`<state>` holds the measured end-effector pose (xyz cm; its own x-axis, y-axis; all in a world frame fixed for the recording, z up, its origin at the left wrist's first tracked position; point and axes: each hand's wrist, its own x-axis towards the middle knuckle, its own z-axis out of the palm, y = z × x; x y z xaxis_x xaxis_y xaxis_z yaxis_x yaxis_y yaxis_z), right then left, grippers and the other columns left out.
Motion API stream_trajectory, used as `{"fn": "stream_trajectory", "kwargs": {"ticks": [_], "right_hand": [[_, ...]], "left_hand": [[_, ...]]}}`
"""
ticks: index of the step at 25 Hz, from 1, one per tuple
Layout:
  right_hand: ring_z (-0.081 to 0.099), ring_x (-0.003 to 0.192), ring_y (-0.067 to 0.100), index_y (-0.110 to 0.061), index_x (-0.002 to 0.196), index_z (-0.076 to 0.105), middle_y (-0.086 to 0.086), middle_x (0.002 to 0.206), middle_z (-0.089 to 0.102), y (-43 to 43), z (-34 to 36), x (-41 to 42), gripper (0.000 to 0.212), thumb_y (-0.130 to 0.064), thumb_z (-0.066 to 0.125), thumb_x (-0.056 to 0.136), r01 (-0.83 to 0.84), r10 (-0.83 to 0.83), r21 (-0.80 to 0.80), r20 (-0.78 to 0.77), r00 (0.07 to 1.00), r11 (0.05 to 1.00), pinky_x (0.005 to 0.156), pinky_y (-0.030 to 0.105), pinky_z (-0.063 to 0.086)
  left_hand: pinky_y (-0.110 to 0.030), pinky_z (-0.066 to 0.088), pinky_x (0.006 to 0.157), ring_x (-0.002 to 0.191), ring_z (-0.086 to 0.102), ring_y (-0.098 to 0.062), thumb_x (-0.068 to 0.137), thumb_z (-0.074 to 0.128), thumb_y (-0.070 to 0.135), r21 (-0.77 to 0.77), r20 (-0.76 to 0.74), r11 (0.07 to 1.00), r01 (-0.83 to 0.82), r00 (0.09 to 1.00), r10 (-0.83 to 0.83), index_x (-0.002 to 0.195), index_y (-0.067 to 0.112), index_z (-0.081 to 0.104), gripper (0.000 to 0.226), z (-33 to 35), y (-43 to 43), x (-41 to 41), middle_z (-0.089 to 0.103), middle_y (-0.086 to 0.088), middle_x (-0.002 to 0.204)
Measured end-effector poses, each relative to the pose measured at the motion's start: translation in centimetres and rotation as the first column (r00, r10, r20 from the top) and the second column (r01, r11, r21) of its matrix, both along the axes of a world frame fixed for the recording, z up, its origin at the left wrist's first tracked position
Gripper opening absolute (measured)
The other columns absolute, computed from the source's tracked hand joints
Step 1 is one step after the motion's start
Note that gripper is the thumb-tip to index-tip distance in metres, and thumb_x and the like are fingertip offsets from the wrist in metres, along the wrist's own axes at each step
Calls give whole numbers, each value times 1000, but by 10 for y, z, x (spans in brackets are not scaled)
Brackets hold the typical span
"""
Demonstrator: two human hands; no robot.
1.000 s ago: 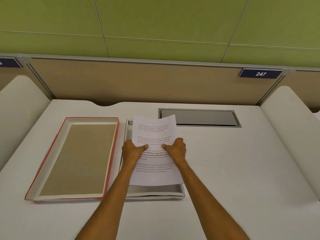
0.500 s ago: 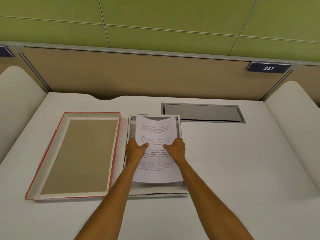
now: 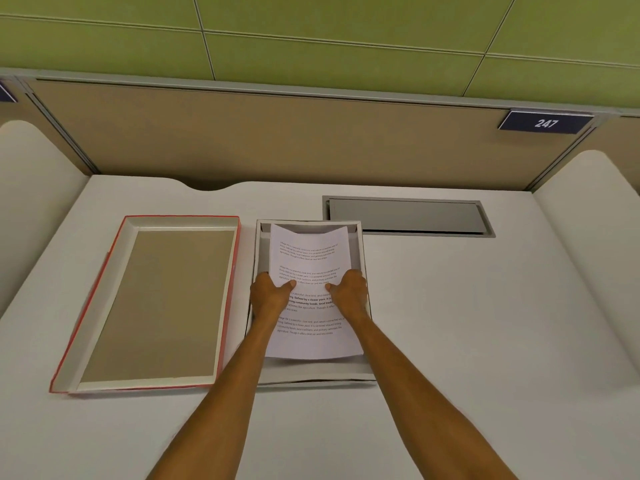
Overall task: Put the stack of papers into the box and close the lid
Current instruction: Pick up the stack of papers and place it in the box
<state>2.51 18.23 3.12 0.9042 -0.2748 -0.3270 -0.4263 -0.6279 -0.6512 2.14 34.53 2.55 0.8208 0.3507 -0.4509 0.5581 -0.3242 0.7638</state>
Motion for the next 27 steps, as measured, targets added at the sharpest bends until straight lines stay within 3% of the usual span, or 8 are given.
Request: {"fn": "stream_trajectory", "kwargs": {"ticks": [9, 17, 19, 21, 23, 25, 27], "right_hand": [[64, 112, 30, -1, 122, 53, 16, 127, 61, 0, -7, -2, 41, -20, 69, 90, 49, -49, 81, -6, 999, 995, 87, 32, 55], [65, 112, 30, -2, 118, 54, 14, 125, 64, -14, -3, -6, 51, -25, 80, 81, 90, -85, 223, -31, 996, 971, 83, 29, 53], [65, 110, 30, -4, 111, 52, 14, 121, 65, -21, -2, -5, 50, -29, 81, 80, 90, -77, 240, -65, 995, 967, 83, 31, 54], [65, 100, 27, -10, 101, 48, 12, 111, 64, -26, 0, -3, 44, -36, 78, 81, 112, -87, 270, -103, 991, 956, 71, 26, 54], [61, 90, 23, -15, 87, 44, 8, 100, 59, -29, 3, 0, 39, -43, 71, 86, 147, -111, 280, -140, 984, 949, 60, 23, 46], [59, 87, 24, -17, 76, 41, 9, 95, 57, -30, 4, 3, 41, -49, 63, 90, 183, -138, 285, -171, 976, 941, 65, 28, 44], [59, 88, 26, -12, 84, 44, 11, 97, 58, -28, 5, 6, 42, -51, 57, 92, 223, -164, 309, -206, 965, 924, 70, 31, 43]], "left_hand": [[-39, 56, 79, 108, 67, -35, 83, 78, 23, 45, 12, 999, -7, 1000, 6, 119, 4, 57, 46, -6, 2, -4, 67, -17, 125], [-35, 55, 84, 111, 65, -33, 69, 88, 14, 44, 56, 993, 113, 992, -116, 120, 5, 59, 59, -1, 8, -11, 66, -15, 125], [-40, 55, 92, 115, 63, -33, 69, 89, 20, 50, 49, 991, 123, 991, -126, 124, 7, 54, 67, 1, 12, -14, 64, -14, 128], [-47, 53, 99, 119, 61, -34, 73, 86, 30, 28, 23, 989, 146, 989, -147, 128, 7, 49, 70, 2, 19, -15, 62, -13, 131], [-47, 54, 95, 117, 62, -35, 79, 78, 42, 6, 20, 988, 155, 988, -155, 120, 7, 52, 60, 5, 25, -16, 63, -15, 128], [-48, 54, 87, 106, 64, -40, 84, 68, 51, -24, 30, 993, 118, 993, -117, 103, 5, 53, 52, 8, 27, -15, 63, -25, 118], [-54, 50, 96, 110, 60, -43, 90, 56, 58, -86, -1, 993, 74, 997, -75, 109, -4, 54, 65, 10, 25, -15, 58, -31, 121]]}}
